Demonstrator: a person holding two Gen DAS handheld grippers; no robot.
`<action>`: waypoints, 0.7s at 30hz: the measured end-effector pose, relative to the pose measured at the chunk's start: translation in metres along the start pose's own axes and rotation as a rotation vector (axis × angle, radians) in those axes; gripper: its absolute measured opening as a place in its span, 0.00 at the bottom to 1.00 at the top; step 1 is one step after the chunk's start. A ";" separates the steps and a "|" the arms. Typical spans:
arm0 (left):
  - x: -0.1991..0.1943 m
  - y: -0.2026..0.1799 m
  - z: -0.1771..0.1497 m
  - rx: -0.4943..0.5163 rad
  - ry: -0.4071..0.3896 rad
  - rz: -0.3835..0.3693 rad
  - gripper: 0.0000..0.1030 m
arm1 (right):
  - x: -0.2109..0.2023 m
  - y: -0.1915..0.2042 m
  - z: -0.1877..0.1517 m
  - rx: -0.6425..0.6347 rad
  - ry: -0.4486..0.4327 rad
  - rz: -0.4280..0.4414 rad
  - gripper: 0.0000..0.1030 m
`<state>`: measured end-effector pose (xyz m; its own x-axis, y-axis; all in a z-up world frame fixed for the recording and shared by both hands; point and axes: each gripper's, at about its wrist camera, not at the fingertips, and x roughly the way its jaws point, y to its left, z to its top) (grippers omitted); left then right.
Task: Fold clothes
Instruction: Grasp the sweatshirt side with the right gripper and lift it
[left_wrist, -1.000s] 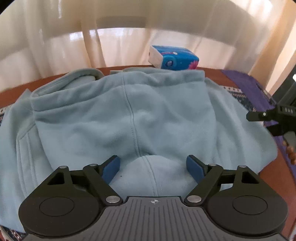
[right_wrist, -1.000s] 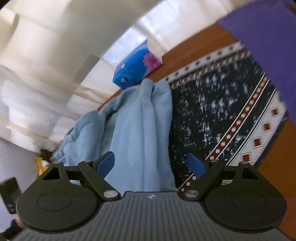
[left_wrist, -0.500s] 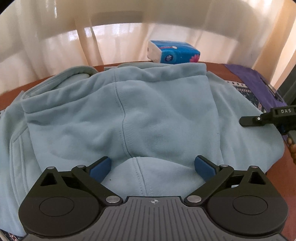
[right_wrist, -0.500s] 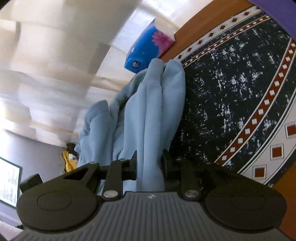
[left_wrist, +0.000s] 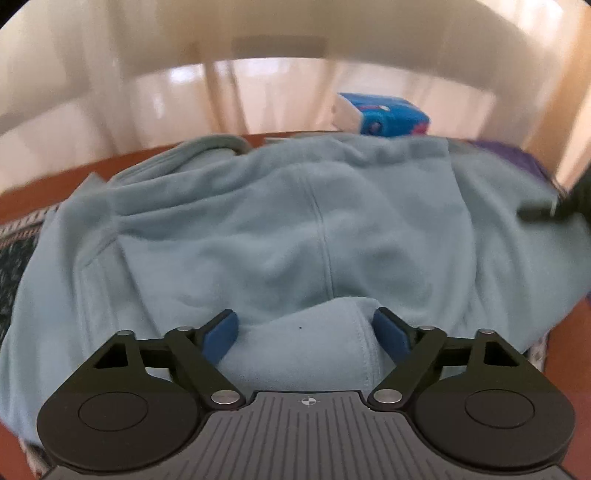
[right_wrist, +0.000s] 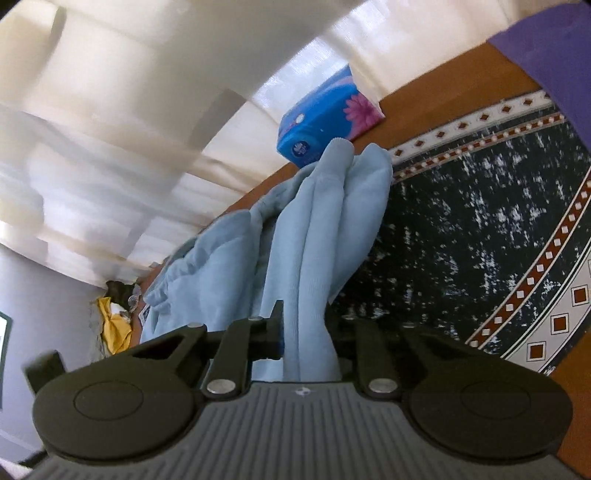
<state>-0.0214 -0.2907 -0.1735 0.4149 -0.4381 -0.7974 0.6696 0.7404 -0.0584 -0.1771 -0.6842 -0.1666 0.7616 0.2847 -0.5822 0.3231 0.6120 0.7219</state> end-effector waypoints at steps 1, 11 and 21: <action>0.003 -0.004 -0.001 0.028 -0.011 0.003 0.89 | -0.002 0.008 0.002 -0.001 -0.003 -0.004 0.17; -0.027 0.045 -0.010 -0.039 -0.108 -0.147 0.89 | -0.003 0.157 0.015 -0.193 -0.037 -0.062 0.13; -0.094 0.159 -0.035 -0.150 -0.193 -0.239 0.90 | 0.066 0.302 -0.020 -0.394 0.017 -0.065 0.12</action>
<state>0.0245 -0.1137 -0.1288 0.3758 -0.6862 -0.6229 0.6700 0.6655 -0.3290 -0.0404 -0.4663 0.0054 0.7359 0.2462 -0.6307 0.1275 0.8645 0.4862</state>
